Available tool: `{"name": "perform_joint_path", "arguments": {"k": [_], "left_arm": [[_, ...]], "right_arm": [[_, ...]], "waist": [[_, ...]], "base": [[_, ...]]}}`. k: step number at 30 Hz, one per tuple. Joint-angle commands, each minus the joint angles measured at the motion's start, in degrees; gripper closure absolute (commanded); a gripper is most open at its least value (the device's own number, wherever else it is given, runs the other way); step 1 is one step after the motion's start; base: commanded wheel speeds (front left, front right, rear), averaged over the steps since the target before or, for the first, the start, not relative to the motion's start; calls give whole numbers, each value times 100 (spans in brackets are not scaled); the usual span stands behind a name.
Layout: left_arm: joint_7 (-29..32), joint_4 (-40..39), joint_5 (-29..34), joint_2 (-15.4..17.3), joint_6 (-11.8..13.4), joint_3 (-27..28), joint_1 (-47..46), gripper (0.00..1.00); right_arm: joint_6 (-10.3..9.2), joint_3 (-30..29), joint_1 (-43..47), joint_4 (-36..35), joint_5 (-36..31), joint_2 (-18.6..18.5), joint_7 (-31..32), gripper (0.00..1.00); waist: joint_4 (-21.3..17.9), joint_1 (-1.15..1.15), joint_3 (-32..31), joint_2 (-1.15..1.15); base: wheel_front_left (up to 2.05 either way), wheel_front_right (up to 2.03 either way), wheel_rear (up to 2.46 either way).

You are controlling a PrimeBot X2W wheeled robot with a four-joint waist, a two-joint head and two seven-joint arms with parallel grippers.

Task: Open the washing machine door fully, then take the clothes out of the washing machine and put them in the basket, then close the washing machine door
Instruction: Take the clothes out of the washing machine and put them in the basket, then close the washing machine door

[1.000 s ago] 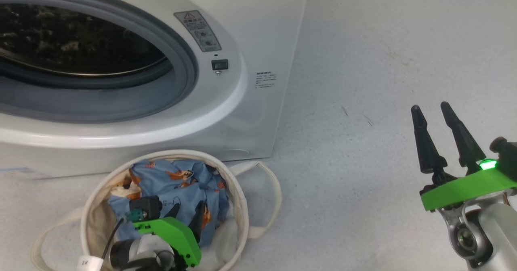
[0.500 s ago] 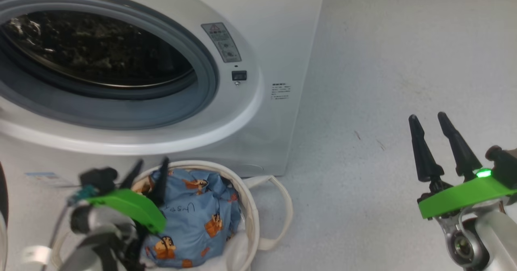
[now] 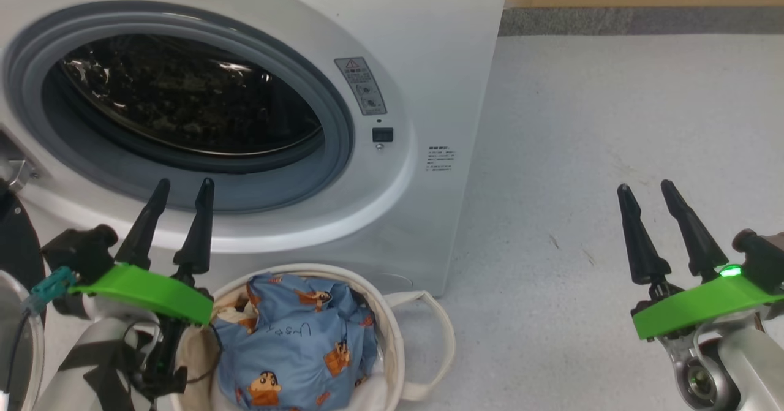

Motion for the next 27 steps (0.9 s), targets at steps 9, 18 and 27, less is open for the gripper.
{"name": "perform_joint_path", "arguments": {"k": [9, 18, 27], "left_arm": [[-23, -411, 74, 390, 227, 283, 4, 0], [-22, -494, 67, 391, 317, 282, 31, 0], [-18, -510, -10, 389, 362, 302, 46, 0]], "right_arm": [[43, 74, 48, -114, -92, -135, -71, 0], [43, 63, 33, -109, -97, -143, -71, 0], [43, 55, 36, -105, -82, -138, -71, 0]], "waist": [[25, 0, -96, 0], [19, 0, -78, 0], [6, 0, -73, 0]], "base": [[0, 0, 0], [0, 0, 0], [-25, 9, 16]]}}
